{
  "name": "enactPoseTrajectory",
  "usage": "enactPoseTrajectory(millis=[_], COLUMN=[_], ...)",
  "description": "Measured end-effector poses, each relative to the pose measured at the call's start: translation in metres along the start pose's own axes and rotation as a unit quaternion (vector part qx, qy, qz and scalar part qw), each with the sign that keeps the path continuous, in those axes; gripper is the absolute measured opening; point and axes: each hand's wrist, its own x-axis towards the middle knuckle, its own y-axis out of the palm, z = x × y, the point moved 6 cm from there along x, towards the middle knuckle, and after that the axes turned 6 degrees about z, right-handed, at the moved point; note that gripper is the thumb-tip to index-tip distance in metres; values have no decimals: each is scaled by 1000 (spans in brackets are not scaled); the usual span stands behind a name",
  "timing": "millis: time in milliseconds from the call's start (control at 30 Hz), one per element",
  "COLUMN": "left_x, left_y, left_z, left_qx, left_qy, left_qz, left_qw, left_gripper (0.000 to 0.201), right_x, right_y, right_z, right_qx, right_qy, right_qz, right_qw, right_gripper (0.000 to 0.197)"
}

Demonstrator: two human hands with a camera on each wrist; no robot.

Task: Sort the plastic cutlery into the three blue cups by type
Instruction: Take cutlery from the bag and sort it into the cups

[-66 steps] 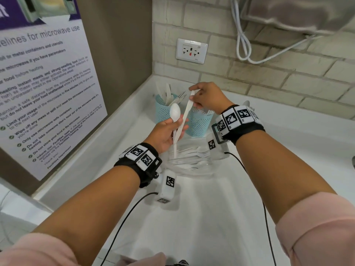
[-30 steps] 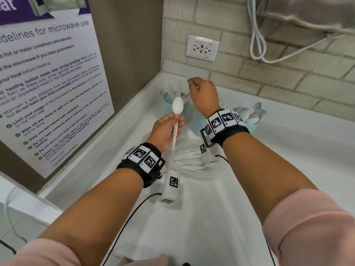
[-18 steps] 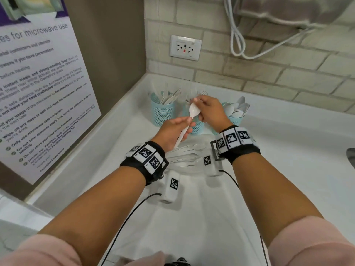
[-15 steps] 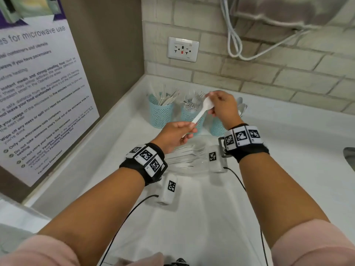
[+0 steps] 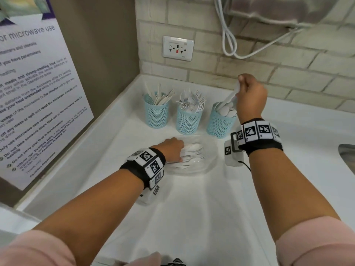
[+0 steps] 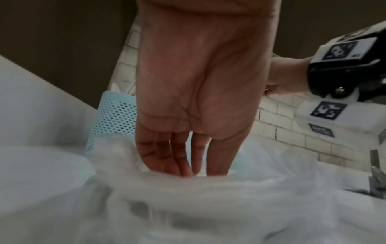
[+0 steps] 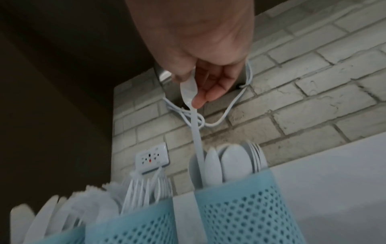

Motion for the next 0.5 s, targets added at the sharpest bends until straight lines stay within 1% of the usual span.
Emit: enactPoseTrajectory(millis=[67, 133, 233, 300, 367, 433, 500], left_x=[0, 0, 1, 1, 1, 2, 2], left_y=[-1, -1, 0, 0, 0, 1, 2], left_z=[1, 1, 0, 0, 1, 1, 0], left_qx=[14, 20, 18, 14, 17, 21, 25], left_qy=[-4, -6, -1, 7, 12, 19, 28], left_qz=[-14, -27, -33, -38, -47, -54, -56], left_qw=[1000, 999, 999, 999, 999, 998, 998], left_gripper=[52, 50, 47, 49, 49, 46, 42], right_x=[-8, -15, -25, -29, -30, -30, -32], right_y=[14, 28, 49, 56, 58, 57, 56], right_z=[0, -5, -20, -23, -22, -20, -17], right_qx=[-45, -94, -195, -232, -249, -262, -265], right_qy=[-16, -13, 29, 41, 37, 34, 47], right_qz=[34, 82, 155, 174, 180, 188, 207], right_qw=[998, 992, 968, 956, 951, 946, 940], right_gripper=[31, 31, 33, 33, 34, 33, 35])
